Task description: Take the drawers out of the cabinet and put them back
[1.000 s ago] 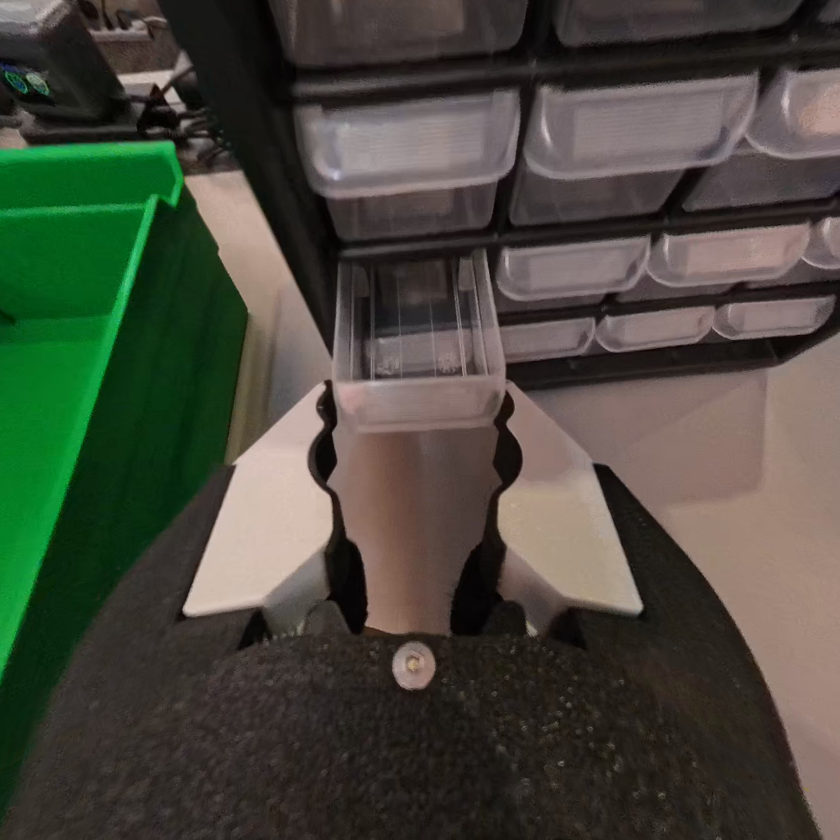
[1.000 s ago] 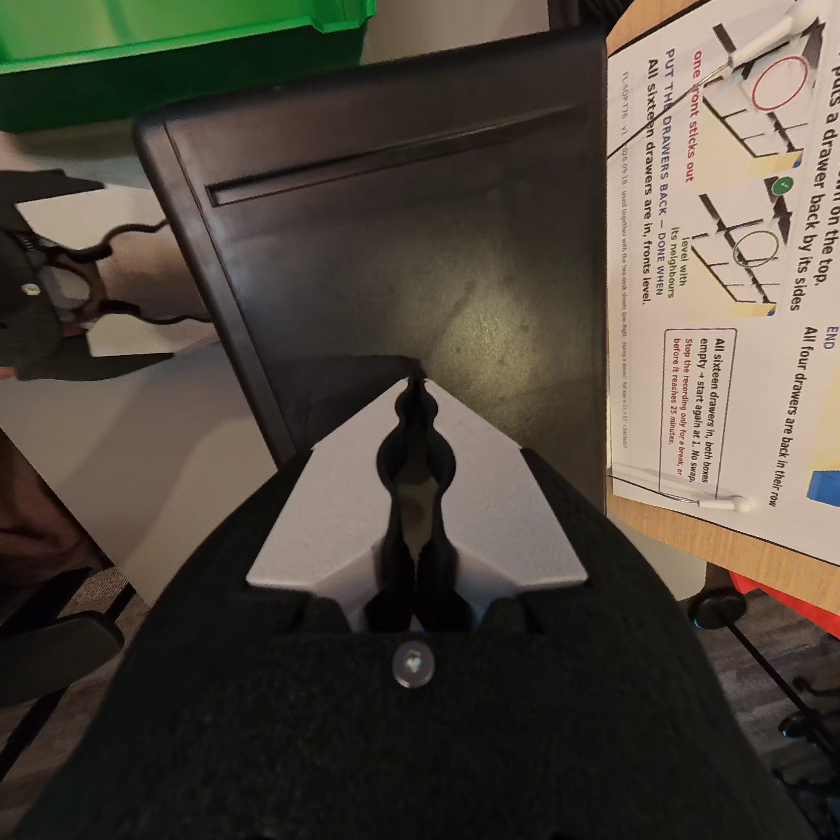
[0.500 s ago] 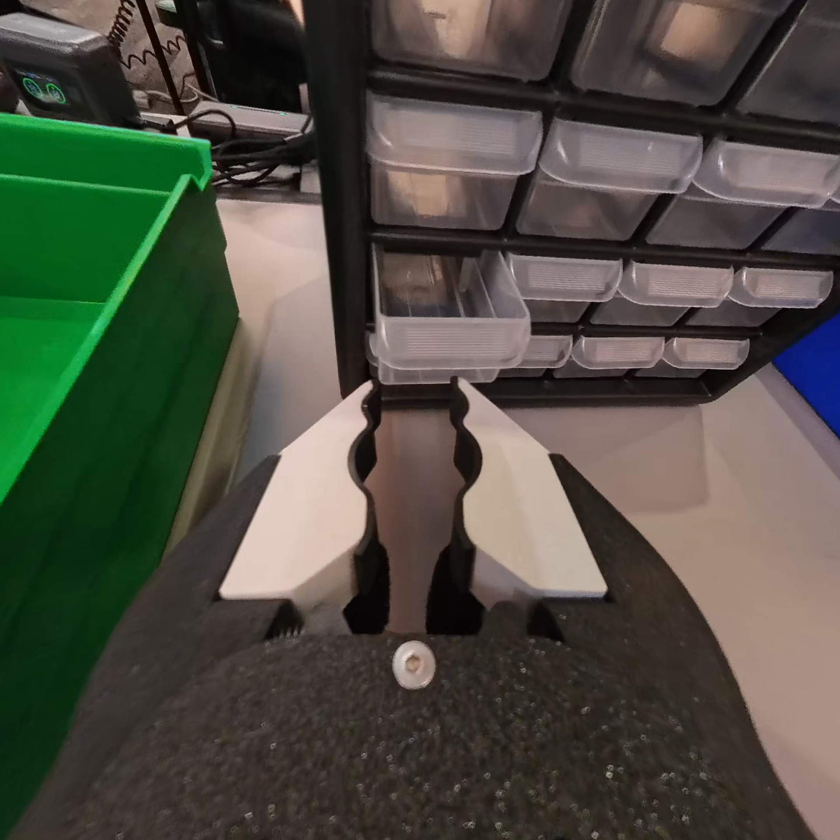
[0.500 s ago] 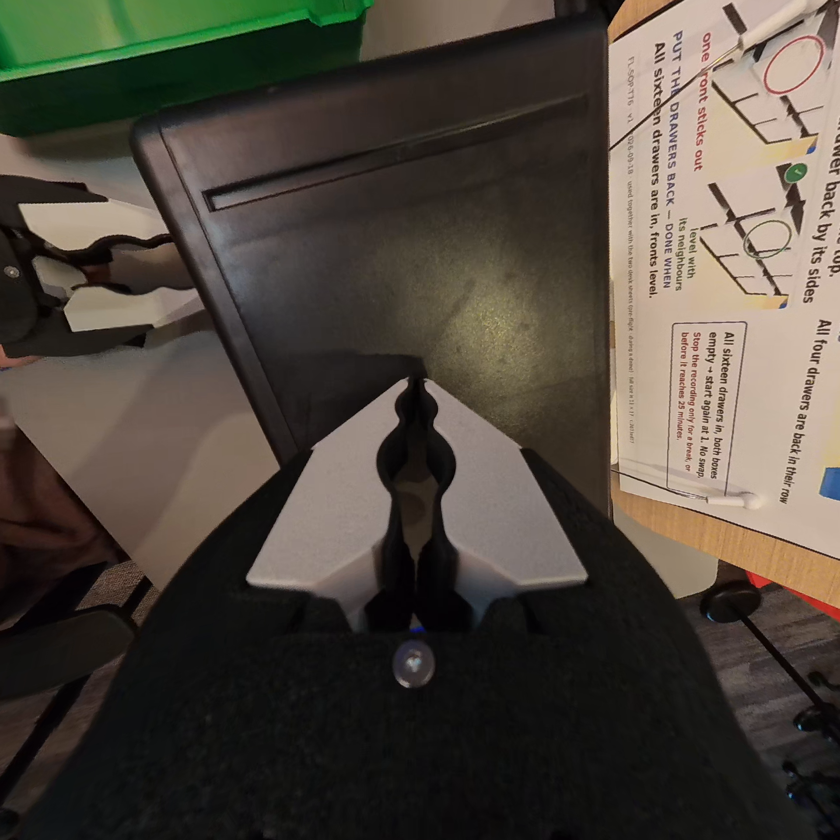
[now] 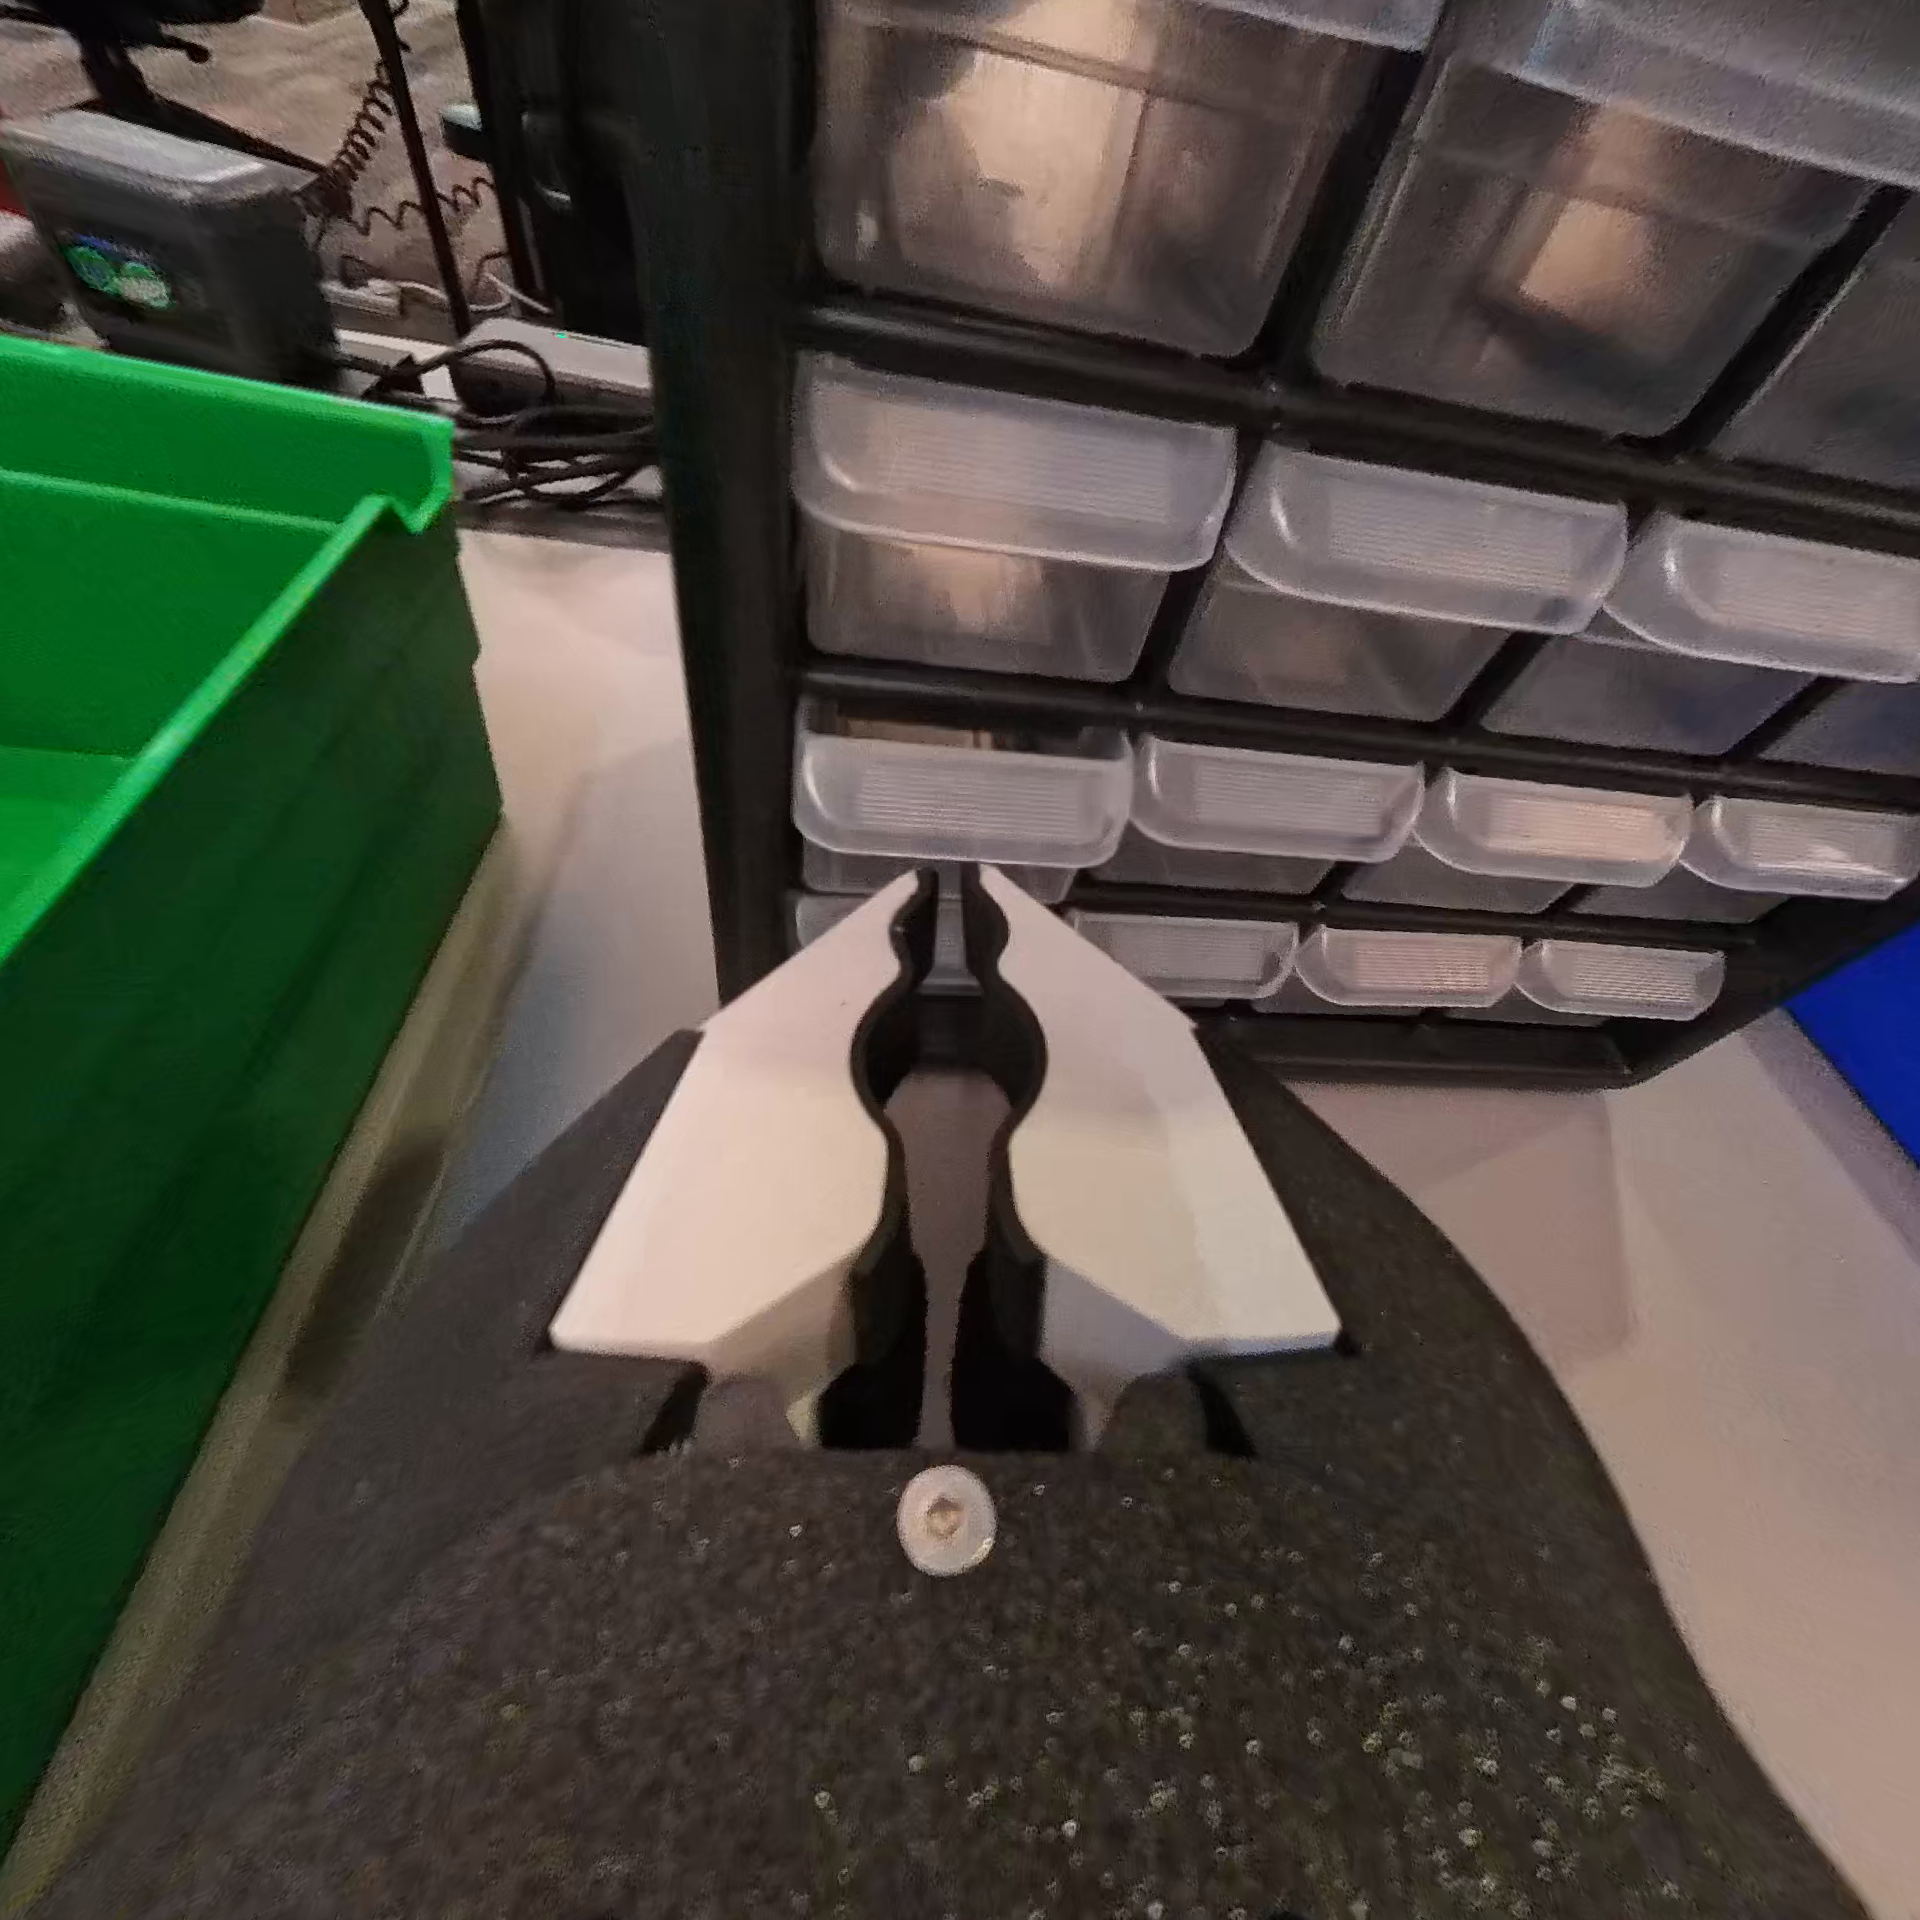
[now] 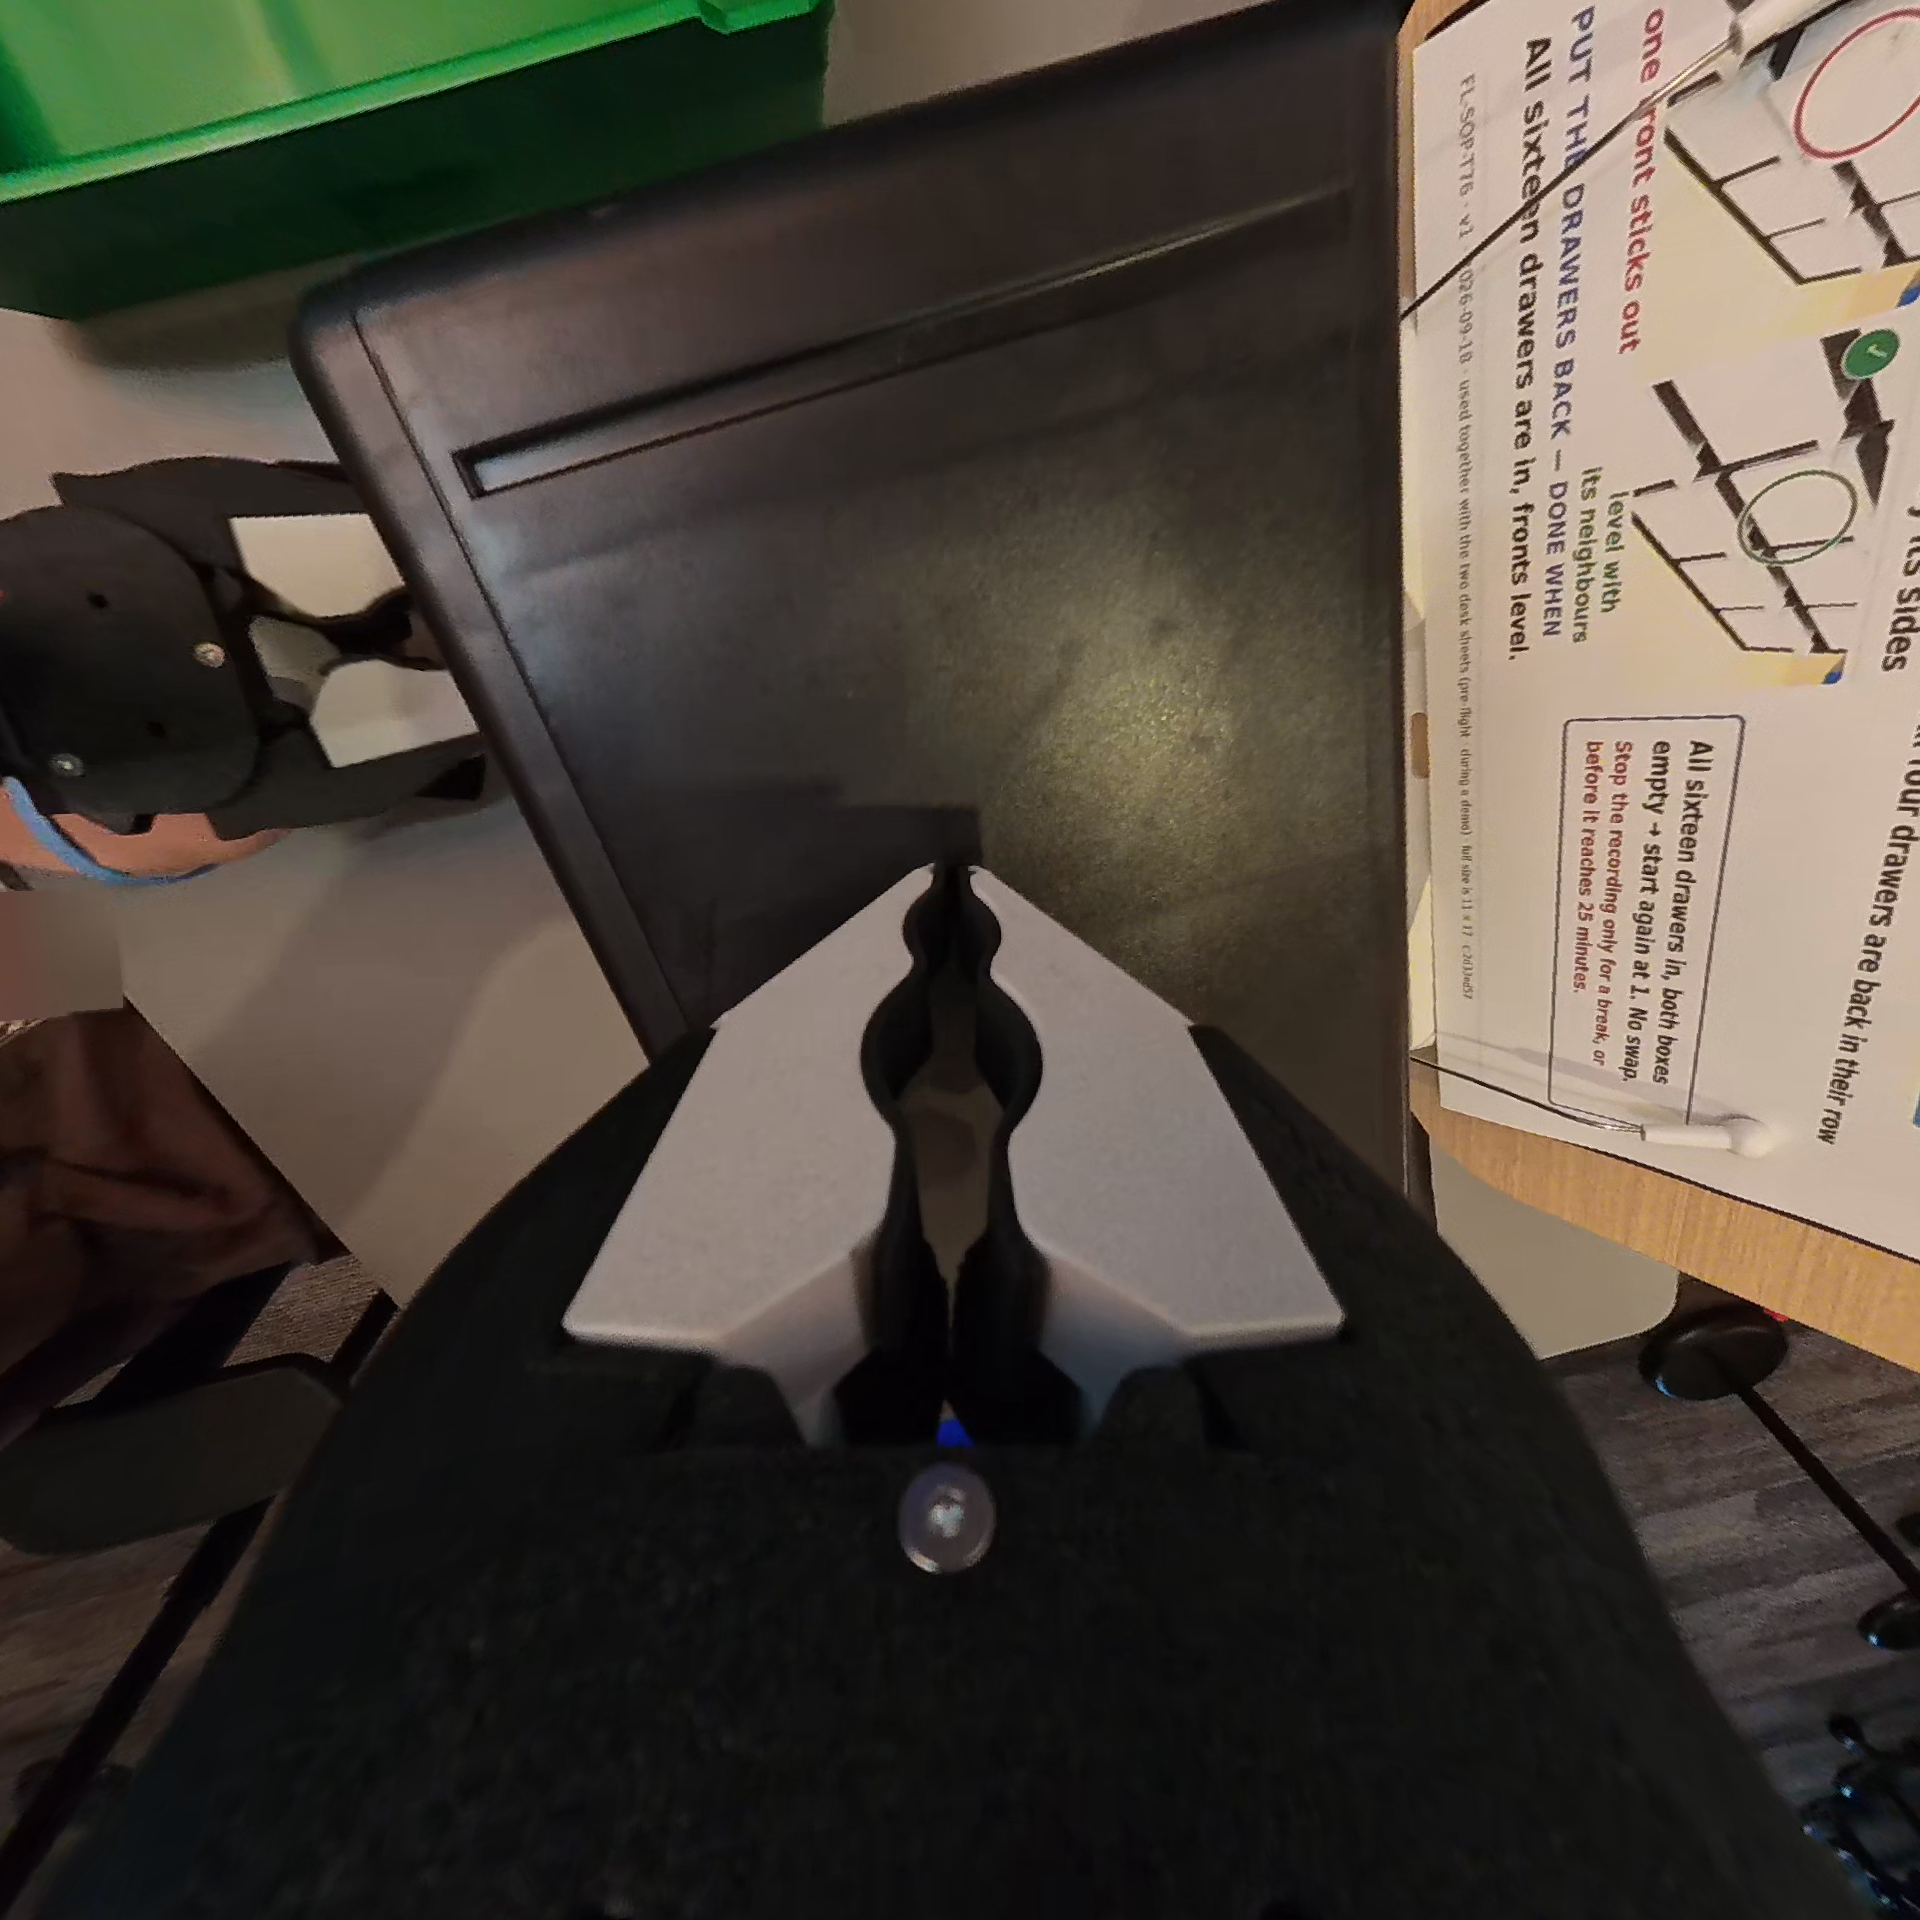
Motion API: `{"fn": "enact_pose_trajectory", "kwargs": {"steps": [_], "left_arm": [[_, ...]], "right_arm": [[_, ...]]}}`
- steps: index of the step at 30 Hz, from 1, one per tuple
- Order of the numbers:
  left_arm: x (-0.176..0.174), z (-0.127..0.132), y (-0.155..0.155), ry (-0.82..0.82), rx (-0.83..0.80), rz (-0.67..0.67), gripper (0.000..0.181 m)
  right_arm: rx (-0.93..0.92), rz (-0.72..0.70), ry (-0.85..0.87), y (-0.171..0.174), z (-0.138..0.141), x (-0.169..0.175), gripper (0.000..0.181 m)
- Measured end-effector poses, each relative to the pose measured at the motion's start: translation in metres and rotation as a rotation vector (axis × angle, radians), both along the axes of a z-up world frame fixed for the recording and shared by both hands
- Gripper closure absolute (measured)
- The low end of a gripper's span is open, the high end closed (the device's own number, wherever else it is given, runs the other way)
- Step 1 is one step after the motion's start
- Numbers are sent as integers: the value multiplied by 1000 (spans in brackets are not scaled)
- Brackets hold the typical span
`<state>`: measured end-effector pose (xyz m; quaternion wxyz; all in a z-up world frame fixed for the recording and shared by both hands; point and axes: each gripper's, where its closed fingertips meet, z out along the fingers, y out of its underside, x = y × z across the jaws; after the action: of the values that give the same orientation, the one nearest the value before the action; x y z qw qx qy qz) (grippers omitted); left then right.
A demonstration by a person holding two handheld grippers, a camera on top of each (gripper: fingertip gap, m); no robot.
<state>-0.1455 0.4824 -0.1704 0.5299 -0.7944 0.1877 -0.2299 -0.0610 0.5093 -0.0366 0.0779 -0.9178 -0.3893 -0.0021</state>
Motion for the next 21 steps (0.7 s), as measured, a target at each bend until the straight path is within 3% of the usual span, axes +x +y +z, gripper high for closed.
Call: {"fn": "enact_pose_trajectory", "kwargs": {"steps": [5, 12, 18, 21], "left_arm": [[7, -1, 6, -69, -56, -24, 177], [3, 2, -5, 7, -47, -85, 163], [-26, 44, -63, 184, 114, -319, 154], [-61, 48, -101, 270, 167, -436, 151]], "right_arm": [[0, -2, 6, 0, 0, 0, 181], [13, -14, 13, 0, 0, 0, 181], [182, -6, -23, 4, 2, 6, 181], [327, -85, 43, -6, 14, -1, 181]]}}
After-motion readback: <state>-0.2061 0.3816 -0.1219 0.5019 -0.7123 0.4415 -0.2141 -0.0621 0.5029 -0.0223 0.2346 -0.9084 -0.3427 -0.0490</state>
